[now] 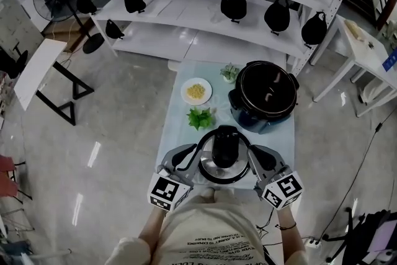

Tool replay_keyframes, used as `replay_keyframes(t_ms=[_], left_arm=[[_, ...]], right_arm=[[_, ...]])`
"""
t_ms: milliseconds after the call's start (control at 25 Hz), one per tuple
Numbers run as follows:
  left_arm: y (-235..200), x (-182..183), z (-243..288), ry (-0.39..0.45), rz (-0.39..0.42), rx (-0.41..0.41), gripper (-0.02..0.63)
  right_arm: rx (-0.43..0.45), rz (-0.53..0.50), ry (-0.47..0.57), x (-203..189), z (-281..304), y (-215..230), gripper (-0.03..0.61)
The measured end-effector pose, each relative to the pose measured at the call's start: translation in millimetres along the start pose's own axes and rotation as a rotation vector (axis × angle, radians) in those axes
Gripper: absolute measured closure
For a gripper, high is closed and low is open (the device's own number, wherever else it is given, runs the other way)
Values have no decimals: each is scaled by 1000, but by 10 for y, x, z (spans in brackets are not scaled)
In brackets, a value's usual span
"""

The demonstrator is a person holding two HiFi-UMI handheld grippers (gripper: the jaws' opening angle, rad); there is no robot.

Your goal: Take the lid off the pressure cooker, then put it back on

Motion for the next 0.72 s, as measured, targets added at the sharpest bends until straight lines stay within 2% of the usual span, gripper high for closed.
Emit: replay_keyframes(t_ms=[120, 200, 360, 480, 720], left_arm=[[11, -19, 48, -10, -10, 9, 553], [27, -25, 82, -26, -13, 16, 494], [79, -36, 138, -24, -13, 29, 446], [124, -80, 184, -45, -11, 34, 385], [226, -173, 272, -100, 14, 28, 334]], right_arm=[[22, 9, 1, -5, -13, 67, 557], [51, 13, 1, 3, -7, 107, 472], [106, -17, -7, -1, 20, 180, 428], [149, -6, -6, -33, 52, 225, 343], [235, 5, -36, -114, 100, 243, 304]])
Point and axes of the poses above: the fingertips, and each gripper's own axes: z forward along the fingers, y to its right, x out of its top, the point moved 5 cm from there along -z, backward along the fingers, and after that the axes turned 12 degrees about -z, right-handed, at the moved point
